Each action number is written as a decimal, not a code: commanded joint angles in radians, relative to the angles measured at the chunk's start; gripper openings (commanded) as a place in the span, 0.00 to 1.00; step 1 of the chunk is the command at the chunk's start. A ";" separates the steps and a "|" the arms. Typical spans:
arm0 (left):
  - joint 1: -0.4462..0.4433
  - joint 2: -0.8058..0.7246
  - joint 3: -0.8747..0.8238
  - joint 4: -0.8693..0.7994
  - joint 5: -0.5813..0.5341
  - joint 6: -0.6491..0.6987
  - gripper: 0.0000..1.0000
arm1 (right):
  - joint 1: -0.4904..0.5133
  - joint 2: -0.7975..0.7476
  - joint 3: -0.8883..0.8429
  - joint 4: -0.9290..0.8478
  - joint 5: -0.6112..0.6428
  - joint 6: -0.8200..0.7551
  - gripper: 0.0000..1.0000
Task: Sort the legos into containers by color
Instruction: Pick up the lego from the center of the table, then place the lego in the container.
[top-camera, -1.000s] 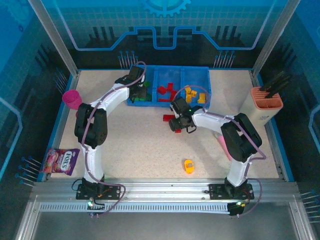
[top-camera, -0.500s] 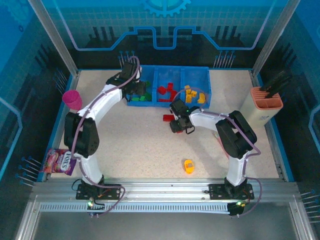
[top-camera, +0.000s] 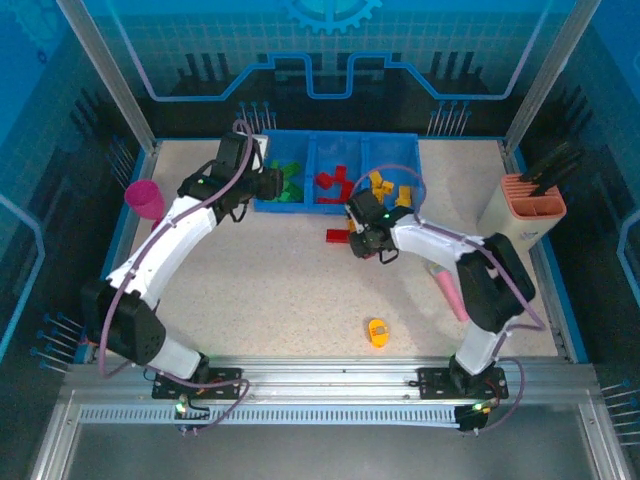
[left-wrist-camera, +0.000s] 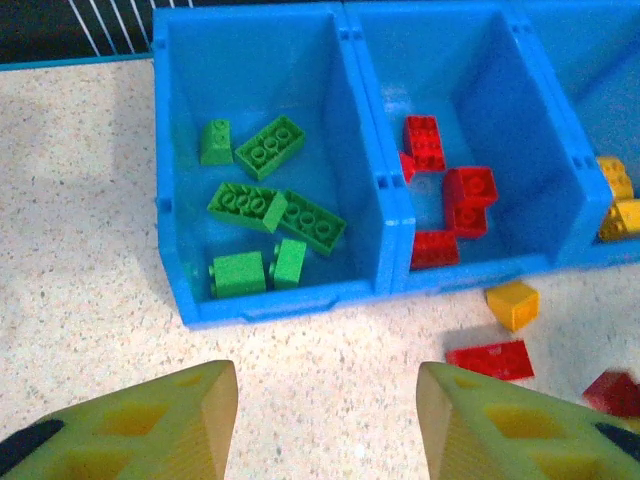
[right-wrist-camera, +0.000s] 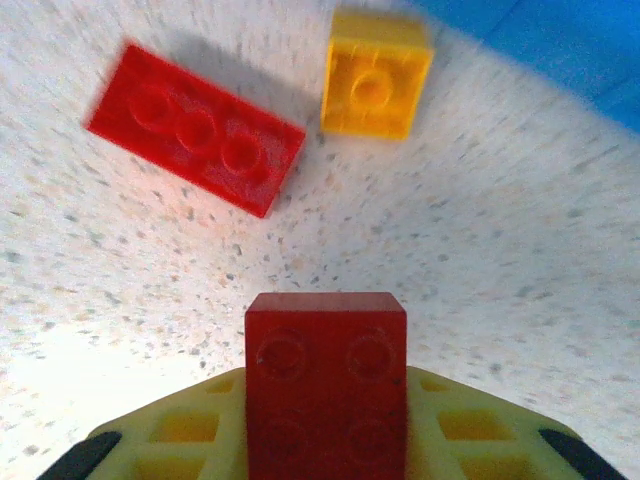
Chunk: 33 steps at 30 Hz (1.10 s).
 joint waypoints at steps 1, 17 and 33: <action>0.001 -0.072 -0.060 -0.025 0.057 -0.011 0.55 | -0.016 -0.087 0.059 -0.027 0.010 -0.063 0.29; -0.007 -0.289 -0.263 -0.105 0.105 -0.076 0.68 | -0.052 0.309 0.517 0.199 0.000 -0.180 0.30; -0.083 -0.334 -0.397 -0.133 0.108 -0.214 0.69 | -0.089 0.519 0.667 0.207 0.003 -0.169 0.36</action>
